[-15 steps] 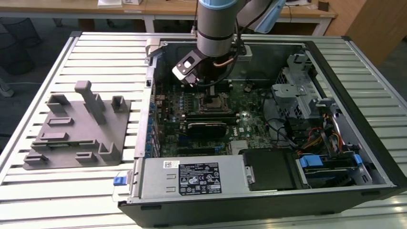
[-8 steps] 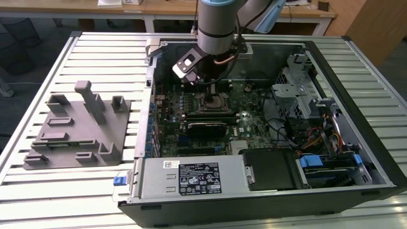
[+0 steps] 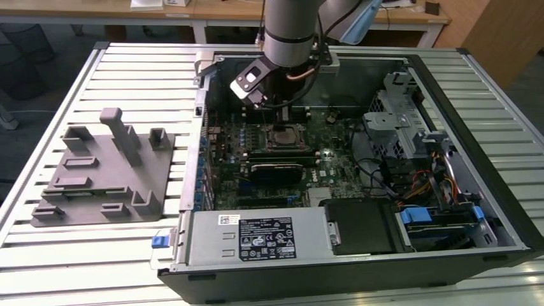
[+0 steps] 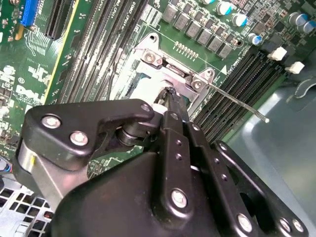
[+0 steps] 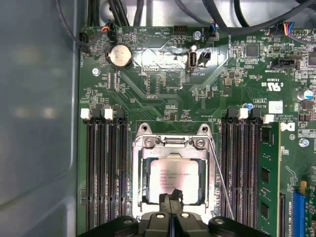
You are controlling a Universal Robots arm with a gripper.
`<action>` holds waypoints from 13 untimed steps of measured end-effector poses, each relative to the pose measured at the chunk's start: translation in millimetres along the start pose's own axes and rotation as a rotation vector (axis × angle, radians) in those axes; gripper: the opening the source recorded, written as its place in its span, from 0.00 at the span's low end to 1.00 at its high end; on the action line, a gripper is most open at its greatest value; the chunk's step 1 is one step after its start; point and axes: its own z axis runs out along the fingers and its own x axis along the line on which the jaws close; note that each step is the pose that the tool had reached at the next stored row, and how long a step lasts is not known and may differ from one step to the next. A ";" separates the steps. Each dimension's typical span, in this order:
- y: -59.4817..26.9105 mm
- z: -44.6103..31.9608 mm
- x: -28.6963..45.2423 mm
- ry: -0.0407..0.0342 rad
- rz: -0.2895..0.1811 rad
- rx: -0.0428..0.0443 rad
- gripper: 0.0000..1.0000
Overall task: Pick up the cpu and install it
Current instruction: 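Close the cpu cover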
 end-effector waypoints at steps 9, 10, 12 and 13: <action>0.0 -6.7 0.1 -0.0002 0.000 0.0001 0.11; 0.0 -7.5 0.1 -0.0002 0.000 0.0001 0.11; 0.0 -9.2 0.1 -0.0002 0.000 0.0002 0.11; 0.0 -9.9 0.2 -0.0001 0.000 0.0001 0.11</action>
